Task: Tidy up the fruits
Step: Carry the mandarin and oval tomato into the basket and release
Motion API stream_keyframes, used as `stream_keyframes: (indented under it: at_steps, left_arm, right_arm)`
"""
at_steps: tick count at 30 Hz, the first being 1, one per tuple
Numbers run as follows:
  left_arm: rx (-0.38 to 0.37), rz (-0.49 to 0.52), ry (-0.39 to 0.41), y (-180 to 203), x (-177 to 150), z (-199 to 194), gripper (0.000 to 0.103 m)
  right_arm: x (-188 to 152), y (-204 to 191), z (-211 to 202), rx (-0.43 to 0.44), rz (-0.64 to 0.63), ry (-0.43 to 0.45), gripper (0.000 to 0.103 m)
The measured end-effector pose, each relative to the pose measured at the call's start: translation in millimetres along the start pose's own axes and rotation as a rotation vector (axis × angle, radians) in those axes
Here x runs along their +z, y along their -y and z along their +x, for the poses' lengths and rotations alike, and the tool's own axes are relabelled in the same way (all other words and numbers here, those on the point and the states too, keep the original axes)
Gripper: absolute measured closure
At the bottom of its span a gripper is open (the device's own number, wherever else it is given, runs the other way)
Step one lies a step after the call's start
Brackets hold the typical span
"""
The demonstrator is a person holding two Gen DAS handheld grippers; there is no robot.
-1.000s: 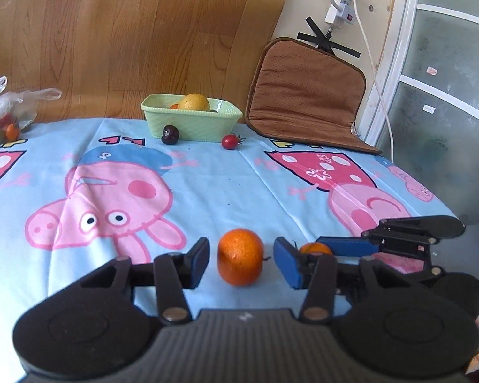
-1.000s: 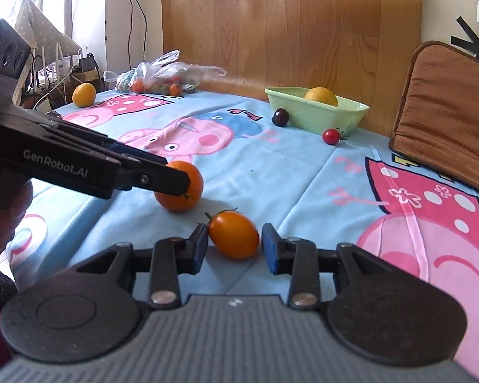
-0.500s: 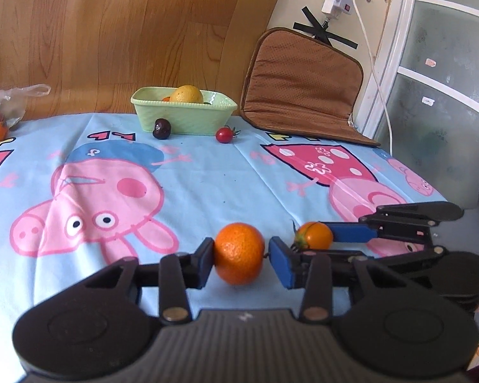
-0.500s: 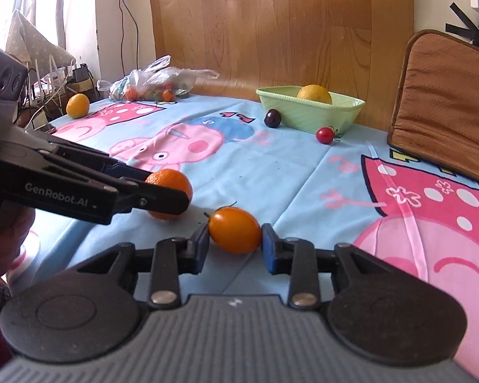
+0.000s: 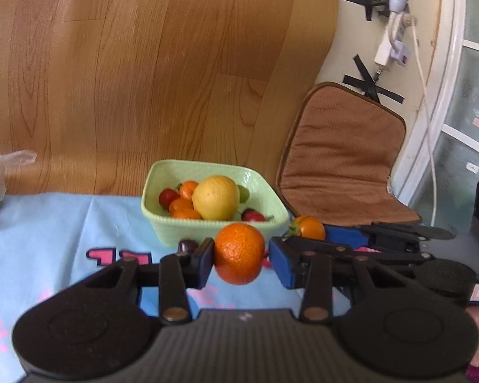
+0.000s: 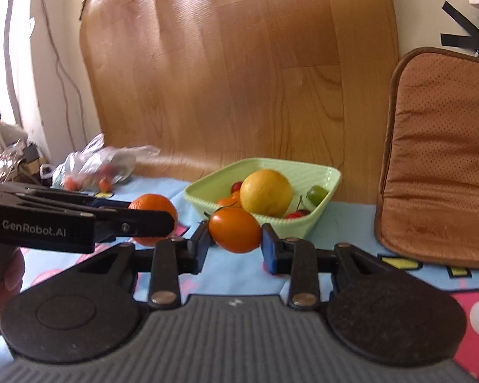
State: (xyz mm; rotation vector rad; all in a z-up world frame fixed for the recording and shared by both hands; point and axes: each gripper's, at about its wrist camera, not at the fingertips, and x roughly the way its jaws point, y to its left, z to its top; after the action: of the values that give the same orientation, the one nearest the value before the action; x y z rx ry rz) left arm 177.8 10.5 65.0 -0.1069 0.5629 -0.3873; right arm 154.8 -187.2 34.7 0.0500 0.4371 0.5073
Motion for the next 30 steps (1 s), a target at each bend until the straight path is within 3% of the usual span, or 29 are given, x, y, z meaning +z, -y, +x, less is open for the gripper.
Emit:
stream_keyframes:
  at_steps: [6,12,22,25,30]
  left_arm:
    - [0.075,-0.011,-0.011,-25,31,58,0.065]
    - [0.121,-0.011,-0.048,-32,29,89,0.065]
    - [0.202,0.031,-0.035,-19,24,93,0.063]
    - [0.228,0.023,-0.035,-19,25,90,0.053]
    - [0.255,0.046,-0.020,-13,25,76,0.048]
  right_arm:
    - [12,23,47,-0.049,0.037,-0.003,0.065]
    - [5,30,64,-0.063,0.043,-0.015,0.065]
    - [6,27,67,-0.075,0.015,0.005,0.061]
    - [8,25,62,-0.084,0.017,0.024,0.055]
    - [11,19,48,-0.089,0.014,0.049,0.054]
